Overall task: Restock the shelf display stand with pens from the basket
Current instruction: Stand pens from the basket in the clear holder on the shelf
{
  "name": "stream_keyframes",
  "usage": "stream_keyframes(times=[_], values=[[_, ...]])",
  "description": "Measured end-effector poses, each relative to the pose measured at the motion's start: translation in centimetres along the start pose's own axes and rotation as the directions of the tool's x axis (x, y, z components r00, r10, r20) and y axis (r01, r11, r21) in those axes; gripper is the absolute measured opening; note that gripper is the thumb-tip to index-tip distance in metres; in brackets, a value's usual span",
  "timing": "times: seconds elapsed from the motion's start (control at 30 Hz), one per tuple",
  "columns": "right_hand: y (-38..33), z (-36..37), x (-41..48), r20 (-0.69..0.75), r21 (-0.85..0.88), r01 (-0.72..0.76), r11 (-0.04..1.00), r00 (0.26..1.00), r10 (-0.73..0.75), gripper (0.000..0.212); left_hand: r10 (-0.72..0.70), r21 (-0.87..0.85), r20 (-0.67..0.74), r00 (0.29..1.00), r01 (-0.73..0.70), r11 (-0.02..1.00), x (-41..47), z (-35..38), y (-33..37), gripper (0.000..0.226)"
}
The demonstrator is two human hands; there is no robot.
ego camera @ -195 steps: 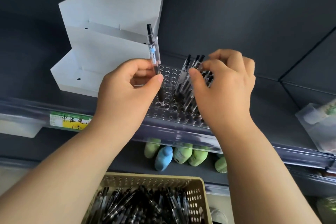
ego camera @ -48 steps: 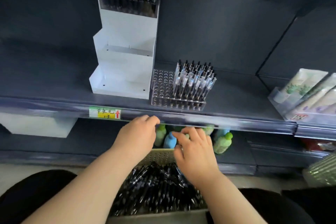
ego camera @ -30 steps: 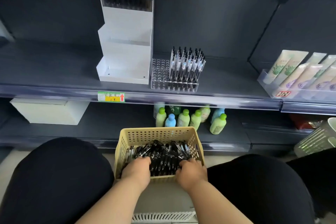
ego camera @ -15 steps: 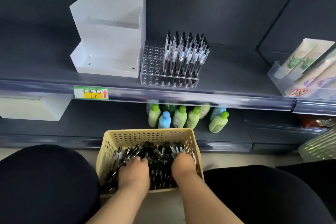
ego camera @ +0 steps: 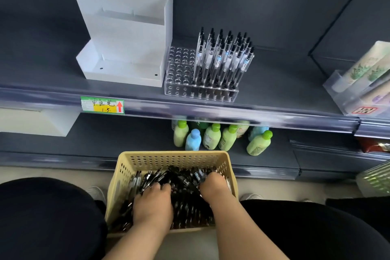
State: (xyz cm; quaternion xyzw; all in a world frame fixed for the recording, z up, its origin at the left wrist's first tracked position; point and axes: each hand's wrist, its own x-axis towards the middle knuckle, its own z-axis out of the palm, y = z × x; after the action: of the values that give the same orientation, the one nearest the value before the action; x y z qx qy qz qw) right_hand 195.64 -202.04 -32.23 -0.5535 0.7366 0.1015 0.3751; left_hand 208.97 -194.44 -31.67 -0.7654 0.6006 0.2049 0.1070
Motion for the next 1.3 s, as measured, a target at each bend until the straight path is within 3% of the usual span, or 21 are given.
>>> stream_keyframes(times=[0.23, 0.37, 0.43, 0.5, 0.57, 0.67, 0.8, 0.9, 1.0, 1.17, 1.3], values=[[0.8, 1.3, -0.3, 0.002, 0.144, -0.053, 0.988, 0.999, 0.053, 0.030, -0.006, -0.014, -0.015, 1.000, 0.006, 1.000, -0.1, 0.1, 0.3, 0.046], [0.8, 1.2, -0.2, 0.008, 0.067, -0.016, 0.998, 1.000, 0.016, 0.032, -0.002, -0.029, -0.017, 1.000, 0.002, 1.000, -0.3, -0.1, 0.4, 0.043], [0.6, 1.0, -0.1, 0.039, 0.040, 0.019, 0.999, 0.999, -0.021, 0.036, -0.016, -0.081, -0.007, 1.000, 0.015, 0.997, -0.4, -0.3, 0.3, 0.041], [0.6, 1.2, -0.2, 0.046, 0.059, 0.040, 0.997, 0.998, -0.043, 0.027, -0.045, -0.199, -0.010, 0.999, 0.042, 0.979, -0.5, -0.4, 0.1, 0.038], [0.6, 1.5, -0.5, 0.032, 0.081, 0.048, 0.996, 0.998, -0.051, 0.026, -0.090, -0.481, -0.016, 0.996, 0.072, 0.874, -0.3, -0.3, 0.0, 0.034], [0.6, 1.3, -1.7, -0.060, 0.117, 0.093, 0.989, 0.994, -0.086, 0.025, -0.122, -0.810, 0.008, 0.992, 0.078, 0.581, 0.0, -0.9, 0.6, 0.029], [0.2, -0.2, -4.5, -0.180, 0.315, 0.292, 0.903, 0.953, -0.245, 0.018, -0.105, -0.937, 0.053, 0.993, 0.086, 0.339, -0.3, -2.2, 1.5, 0.024], [0.0, -0.6, -6.5, -0.174, 0.348, 0.427, 0.834, 0.904, -0.390, 0.022, -0.096, -0.977, 0.065, 0.993, 0.083, 0.195, -1.4, -3.4, 1.8, 0.016], [-0.1, -0.1, -7.9, -0.175, 0.366, 0.464, 0.807, 0.886, -0.430, 0.024, -0.096, -0.985, 0.033, 0.995, 0.048, 0.164, -2.3, -4.3, 1.4, 0.015], [-0.3, 0.5, -10.2, -0.208, 0.411, 0.470, 0.781, 0.882, -0.422, 0.026, -0.104, -0.968, -0.010, 0.994, 0.016, 0.250, -4.0, -5.1, 0.5, 0.014], [-1.0, 1.0, -11.9, -0.318, 0.608, 0.434, 0.665, 0.900, -0.297, 0.013, -0.217, -0.988, -0.049, 0.975, -0.014, 0.156, -5.1, -5.7, -0.6, 0.014]])
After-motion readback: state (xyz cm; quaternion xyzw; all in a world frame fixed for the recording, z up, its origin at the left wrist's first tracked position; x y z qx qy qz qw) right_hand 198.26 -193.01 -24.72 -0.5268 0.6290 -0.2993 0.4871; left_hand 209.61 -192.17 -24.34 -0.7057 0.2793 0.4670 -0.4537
